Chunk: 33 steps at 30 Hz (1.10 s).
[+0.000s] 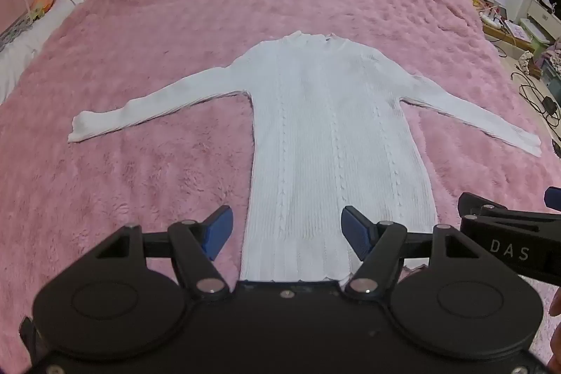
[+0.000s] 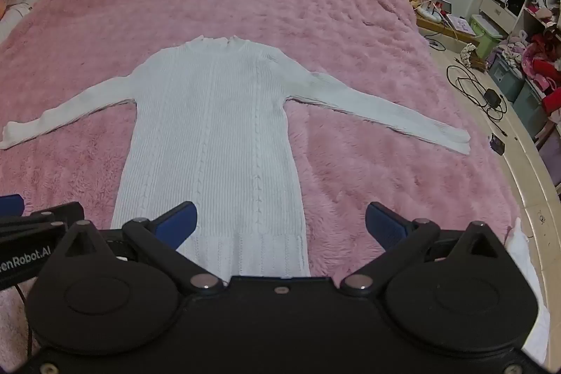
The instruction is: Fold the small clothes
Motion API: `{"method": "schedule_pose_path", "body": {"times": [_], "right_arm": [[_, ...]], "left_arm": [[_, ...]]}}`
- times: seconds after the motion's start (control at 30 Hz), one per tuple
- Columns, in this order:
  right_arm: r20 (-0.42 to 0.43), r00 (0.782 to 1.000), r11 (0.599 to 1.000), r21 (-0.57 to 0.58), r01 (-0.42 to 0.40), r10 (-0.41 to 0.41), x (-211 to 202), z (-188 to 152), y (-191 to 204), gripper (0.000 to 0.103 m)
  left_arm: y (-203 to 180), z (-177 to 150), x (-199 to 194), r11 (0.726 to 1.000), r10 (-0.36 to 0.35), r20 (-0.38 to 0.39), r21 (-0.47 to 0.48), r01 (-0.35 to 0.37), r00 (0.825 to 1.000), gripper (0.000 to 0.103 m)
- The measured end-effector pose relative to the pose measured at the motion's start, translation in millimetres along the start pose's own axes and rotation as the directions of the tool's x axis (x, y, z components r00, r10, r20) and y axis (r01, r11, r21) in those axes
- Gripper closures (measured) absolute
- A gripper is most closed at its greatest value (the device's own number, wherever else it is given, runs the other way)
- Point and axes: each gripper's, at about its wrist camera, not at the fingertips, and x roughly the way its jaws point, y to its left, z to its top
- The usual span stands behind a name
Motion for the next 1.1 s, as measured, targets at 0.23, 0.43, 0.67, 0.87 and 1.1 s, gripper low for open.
{"method": "schedule_pose_path", "body": {"times": [0.23, 0.43, 0.67, 0.87, 1.1], "right_arm": [[0.0, 1.0, 1.0, 0.004, 0.006, -0.006, 0.5, 1.1, 0.7, 0.0], [0.003, 1.0, 1.0, -0.007, 0.004, -0.004, 0.2, 1.1, 3.3, 0.0], [0.003, 1.0, 1.0, -0.006, 0.005, -0.005, 1.1, 1.5, 1.4, 0.0], [0.004, 1.0, 1.0, -0.006, 0.005, -0.005, 1.1, 1.3, 1.8, 0.0], [0.002, 1.0, 1.0, -0.006, 0.005, -0.005, 0.5, 1.8, 0.7, 0.0]], "left_arm": [[-0.8, -1.1, -2.1, 1.0, -0.014, 0.003, 0.004, 0.014, 1.0, 0.031], [3.8, -2.1, 2.7, 1.0, -0.005, -0.004, 0.002, 0.005, 1.0, 0.031], [2.8, -1.0, 3.5, 1.0, -0.004, -0.007, -0.001, 0.004, 1.0, 0.031], [3.0, -0.6, 3.2, 1.0, -0.005, -0.008, -0.002, 0.005, 1.0, 0.031], [3.5, -0.5, 3.4, 1.0, -0.006, -0.009, -0.002, 0.006, 1.0, 0.031]]}}
